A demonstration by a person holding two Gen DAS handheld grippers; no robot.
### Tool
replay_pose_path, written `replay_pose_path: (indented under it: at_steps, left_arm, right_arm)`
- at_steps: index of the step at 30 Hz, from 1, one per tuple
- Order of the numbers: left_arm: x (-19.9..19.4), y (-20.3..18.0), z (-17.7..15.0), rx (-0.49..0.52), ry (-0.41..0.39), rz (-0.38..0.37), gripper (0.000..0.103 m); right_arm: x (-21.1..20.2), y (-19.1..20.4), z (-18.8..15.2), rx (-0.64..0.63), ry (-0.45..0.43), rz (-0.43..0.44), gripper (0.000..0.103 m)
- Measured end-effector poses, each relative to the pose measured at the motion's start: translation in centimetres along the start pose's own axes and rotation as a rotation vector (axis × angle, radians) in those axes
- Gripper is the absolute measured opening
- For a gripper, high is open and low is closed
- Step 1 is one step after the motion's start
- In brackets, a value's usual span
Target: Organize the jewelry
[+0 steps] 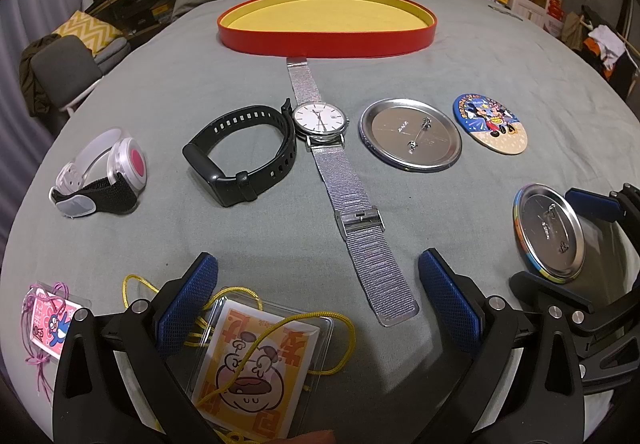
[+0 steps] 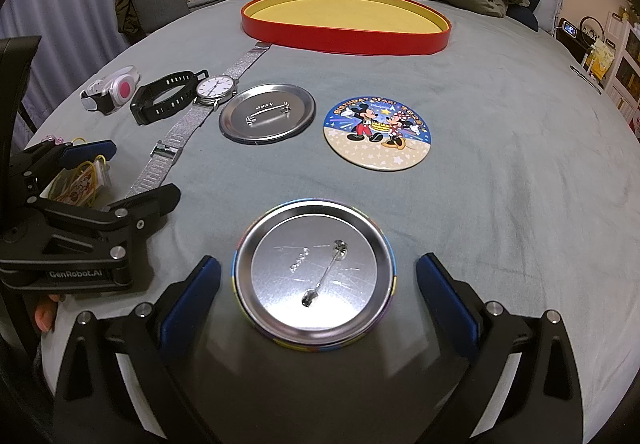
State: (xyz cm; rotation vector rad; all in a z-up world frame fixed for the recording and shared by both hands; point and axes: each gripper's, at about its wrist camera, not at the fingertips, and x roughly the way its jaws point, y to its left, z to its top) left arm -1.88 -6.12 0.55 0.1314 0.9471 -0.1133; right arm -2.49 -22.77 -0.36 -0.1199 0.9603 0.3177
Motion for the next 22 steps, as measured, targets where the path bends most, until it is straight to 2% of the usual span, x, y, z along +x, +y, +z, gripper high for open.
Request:
replay_pose_path:
  at_steps: [22]
  left_arm:
    - [-0.18,0.02,-0.02,-0.006,-0.007,-0.006,0.098]
  right_arm:
    - [0.0,0.01,0.0,0.0,0.0,0.0,0.095]
